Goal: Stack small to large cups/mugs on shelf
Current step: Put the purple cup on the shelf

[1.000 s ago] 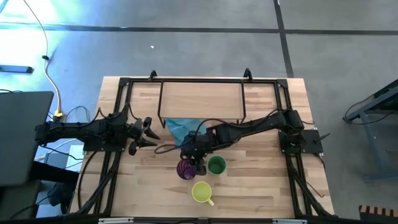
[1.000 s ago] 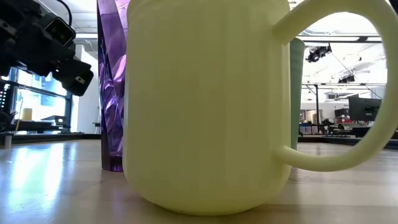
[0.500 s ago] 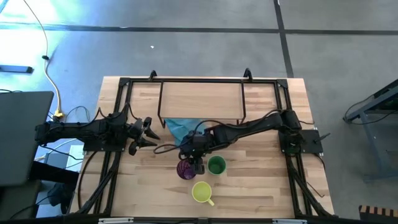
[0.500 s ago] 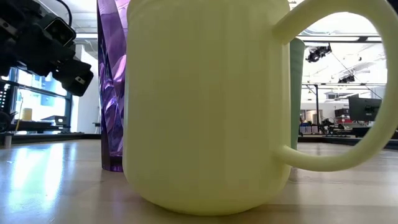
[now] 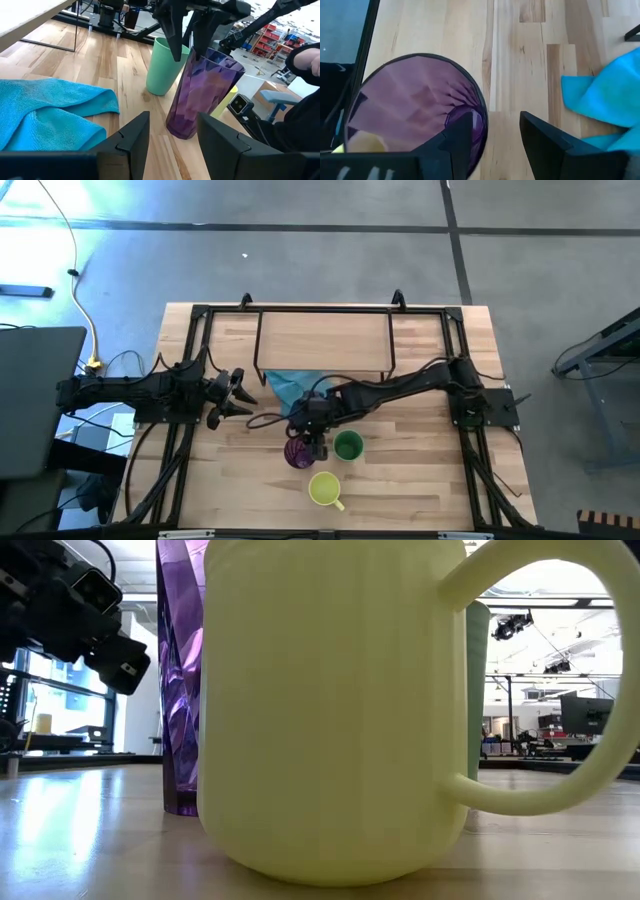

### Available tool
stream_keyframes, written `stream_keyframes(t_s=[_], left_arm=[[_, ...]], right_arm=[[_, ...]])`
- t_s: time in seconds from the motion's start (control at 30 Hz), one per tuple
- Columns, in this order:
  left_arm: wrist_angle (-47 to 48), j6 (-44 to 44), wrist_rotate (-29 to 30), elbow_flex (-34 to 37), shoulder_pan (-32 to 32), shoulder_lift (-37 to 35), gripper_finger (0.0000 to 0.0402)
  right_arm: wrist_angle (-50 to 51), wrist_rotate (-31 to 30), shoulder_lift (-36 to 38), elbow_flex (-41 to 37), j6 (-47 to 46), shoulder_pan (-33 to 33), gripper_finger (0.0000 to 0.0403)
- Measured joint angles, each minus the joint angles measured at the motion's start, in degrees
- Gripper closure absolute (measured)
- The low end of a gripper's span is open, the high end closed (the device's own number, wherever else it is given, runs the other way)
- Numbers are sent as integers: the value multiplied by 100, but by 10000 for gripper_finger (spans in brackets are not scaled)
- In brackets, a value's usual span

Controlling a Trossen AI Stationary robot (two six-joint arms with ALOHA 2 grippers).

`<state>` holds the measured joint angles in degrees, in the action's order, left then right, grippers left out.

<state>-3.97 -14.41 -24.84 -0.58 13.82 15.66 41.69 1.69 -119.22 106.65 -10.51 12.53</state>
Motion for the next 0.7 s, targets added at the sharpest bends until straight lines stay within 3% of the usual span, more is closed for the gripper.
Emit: stream_keyframes(t_s=[0.47, 0.7], left_arm=[[0, -42, 2, 0, 2, 0, 252], [0, -42, 2, 0, 2, 0, 252]], right_arm=[[-76, 24, -57, -1, 20, 0, 248], [-76, 24, -57, -2, 42, 0, 301]])
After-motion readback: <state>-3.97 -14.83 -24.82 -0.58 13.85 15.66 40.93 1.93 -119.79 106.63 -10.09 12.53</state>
